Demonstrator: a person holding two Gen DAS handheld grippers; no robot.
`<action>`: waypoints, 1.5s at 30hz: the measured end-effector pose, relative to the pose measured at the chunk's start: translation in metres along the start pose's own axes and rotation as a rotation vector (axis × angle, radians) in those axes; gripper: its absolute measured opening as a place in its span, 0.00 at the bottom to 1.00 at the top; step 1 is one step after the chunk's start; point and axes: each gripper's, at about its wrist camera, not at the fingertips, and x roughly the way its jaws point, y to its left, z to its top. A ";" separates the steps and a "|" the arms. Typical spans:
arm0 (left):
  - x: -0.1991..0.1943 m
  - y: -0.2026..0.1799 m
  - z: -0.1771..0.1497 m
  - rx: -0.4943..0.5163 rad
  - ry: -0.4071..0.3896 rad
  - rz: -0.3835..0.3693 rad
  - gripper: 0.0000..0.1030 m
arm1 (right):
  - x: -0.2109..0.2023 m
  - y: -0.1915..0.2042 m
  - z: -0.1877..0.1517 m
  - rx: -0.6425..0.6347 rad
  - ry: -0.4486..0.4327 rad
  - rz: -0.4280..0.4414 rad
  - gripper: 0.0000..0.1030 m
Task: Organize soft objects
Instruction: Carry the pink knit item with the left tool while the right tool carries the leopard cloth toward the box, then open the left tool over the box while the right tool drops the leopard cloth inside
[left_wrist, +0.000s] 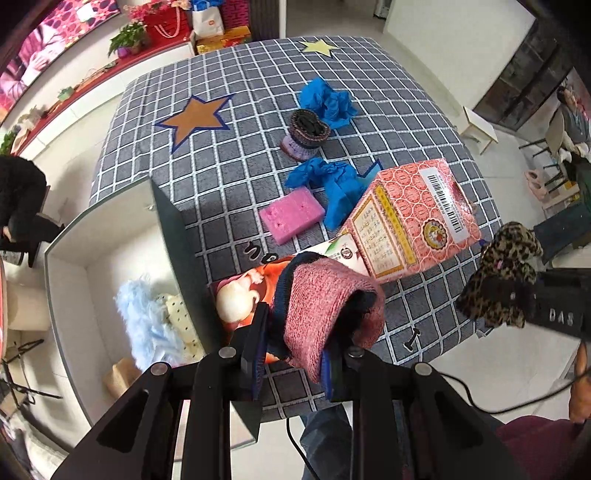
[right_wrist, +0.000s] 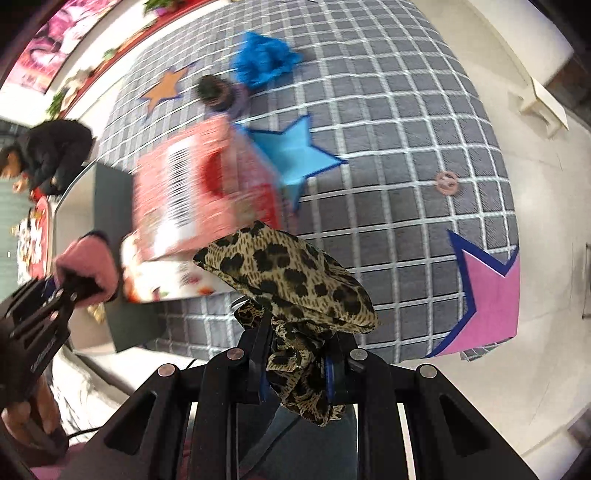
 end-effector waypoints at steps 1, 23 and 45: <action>-0.002 0.003 -0.002 -0.008 -0.005 0.001 0.25 | -0.003 0.010 -0.002 -0.026 -0.008 0.000 0.22; -0.019 0.118 -0.074 -0.379 -0.029 0.095 0.25 | 0.003 0.164 0.006 -0.419 -0.003 -0.007 0.22; 0.002 0.152 -0.097 -0.531 0.037 0.095 0.25 | 0.025 0.277 0.017 -0.643 0.038 0.024 0.22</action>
